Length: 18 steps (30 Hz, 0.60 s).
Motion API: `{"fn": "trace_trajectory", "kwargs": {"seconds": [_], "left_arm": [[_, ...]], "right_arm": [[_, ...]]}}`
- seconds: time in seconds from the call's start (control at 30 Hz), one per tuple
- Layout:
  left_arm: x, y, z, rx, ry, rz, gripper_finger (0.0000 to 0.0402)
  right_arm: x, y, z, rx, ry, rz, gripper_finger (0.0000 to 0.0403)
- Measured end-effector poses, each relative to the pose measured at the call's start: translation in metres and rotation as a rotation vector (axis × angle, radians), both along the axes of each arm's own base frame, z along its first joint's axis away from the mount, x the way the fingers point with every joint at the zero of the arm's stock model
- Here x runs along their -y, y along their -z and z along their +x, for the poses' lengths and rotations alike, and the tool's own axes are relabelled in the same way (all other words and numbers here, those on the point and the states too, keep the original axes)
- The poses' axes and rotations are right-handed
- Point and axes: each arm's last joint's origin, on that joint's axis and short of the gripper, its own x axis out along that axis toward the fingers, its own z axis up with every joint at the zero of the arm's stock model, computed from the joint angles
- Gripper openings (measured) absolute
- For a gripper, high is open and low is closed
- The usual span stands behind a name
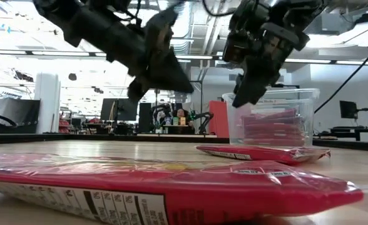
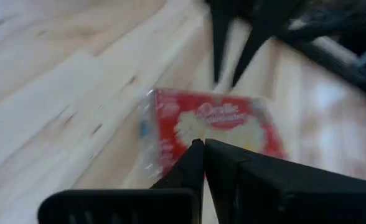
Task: Sort popcorn bags into baskets
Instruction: Put the red popcorn bag into the transparent bin
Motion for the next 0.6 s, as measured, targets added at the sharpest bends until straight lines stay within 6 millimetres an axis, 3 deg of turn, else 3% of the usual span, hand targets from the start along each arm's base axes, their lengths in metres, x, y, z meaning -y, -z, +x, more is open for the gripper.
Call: {"fn": "trace_trajectory", "kwargs": {"seconds": [0.17,0.37,0.6], "left_arm": [[0.006,0.018,0.030,-0.027,0.039,0.005,0.0000],[0.021,0.031,0.064,-0.047,0.092,0.033,0.0000],[0.031,0.038,0.074,-0.076,0.121,0.060,0.0000]], "right_arm": [[-0.006,-0.003,-0.012,-0.006,0.116,0.046,0.0084],[-0.015,0.004,-0.041,-0.051,0.240,0.111,0.0084],[-0.027,0.018,-0.071,-0.023,0.407,0.165,0.0087]]}}
